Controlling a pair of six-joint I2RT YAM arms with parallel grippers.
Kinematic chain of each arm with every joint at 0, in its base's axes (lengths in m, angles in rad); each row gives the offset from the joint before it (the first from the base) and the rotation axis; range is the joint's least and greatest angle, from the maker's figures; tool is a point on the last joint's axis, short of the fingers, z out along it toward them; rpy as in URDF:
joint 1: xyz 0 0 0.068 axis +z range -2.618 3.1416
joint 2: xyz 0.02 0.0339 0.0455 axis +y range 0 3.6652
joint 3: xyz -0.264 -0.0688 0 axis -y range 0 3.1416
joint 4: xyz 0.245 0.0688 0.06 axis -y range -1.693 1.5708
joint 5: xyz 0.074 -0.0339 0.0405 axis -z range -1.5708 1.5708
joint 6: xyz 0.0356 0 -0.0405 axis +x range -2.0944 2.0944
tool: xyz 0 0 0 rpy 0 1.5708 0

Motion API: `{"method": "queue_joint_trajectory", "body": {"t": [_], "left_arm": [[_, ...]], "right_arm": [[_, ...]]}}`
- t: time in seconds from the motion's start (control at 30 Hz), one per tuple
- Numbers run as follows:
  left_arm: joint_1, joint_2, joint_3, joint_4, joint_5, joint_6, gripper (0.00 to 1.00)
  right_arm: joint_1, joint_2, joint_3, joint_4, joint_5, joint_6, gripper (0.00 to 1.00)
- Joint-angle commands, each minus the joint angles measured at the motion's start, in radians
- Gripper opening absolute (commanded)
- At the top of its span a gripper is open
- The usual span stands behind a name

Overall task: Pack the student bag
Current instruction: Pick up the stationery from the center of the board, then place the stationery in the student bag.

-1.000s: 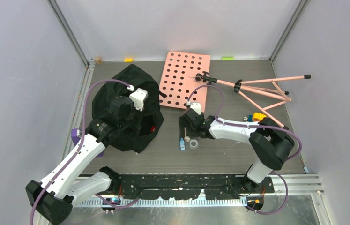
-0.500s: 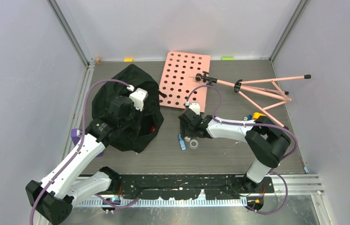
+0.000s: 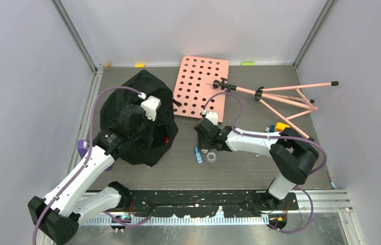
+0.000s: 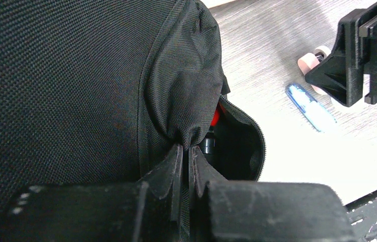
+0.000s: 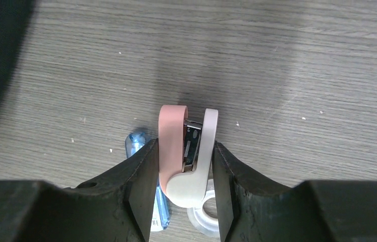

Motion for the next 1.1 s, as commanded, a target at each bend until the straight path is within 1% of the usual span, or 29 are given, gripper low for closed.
{"method": "queue_joint_trajectory", "body": {"t": [0.0,0.2,0.33,0.43,0.6,0.7,0.87,0.97,1.07], "left_arm": [[0.001,-0.016,0.004,0.025,-0.024,0.009,0.00],[0.001,-0.017,0.003,0.025,-0.021,0.009,0.00],[0.001,-0.018,0.005,0.025,-0.021,0.009,0.00],[0.001,-0.019,0.005,0.025,-0.021,0.008,0.00],[0.001,-0.020,0.005,0.025,-0.022,0.009,0.00],[0.002,-0.022,0.004,0.026,-0.021,0.009,0.00],[0.001,-0.023,0.004,0.026,-0.015,0.007,0.00],[0.001,-0.020,0.004,0.026,-0.008,0.006,0.00],[0.001,-0.019,0.005,0.027,-0.003,0.006,0.00]], "right_arm": [[0.005,-0.099,0.000,0.018,0.024,0.005,0.46],[0.019,-0.204,0.028,0.016,-0.029,-0.014,0.45],[0.063,-0.237,0.083,0.026,-0.051,-0.029,0.45],[0.115,-0.236,0.124,0.072,-0.063,-0.037,0.46],[0.185,-0.164,0.217,0.155,-0.093,-0.051,0.46],[0.209,-0.108,0.274,0.205,-0.116,-0.054,0.46],[0.234,-0.048,0.319,0.313,-0.138,-0.090,0.46],[0.234,-0.008,0.357,0.325,-0.141,-0.109,0.46],[0.233,0.020,0.391,0.303,-0.120,-0.123,0.46]]}}
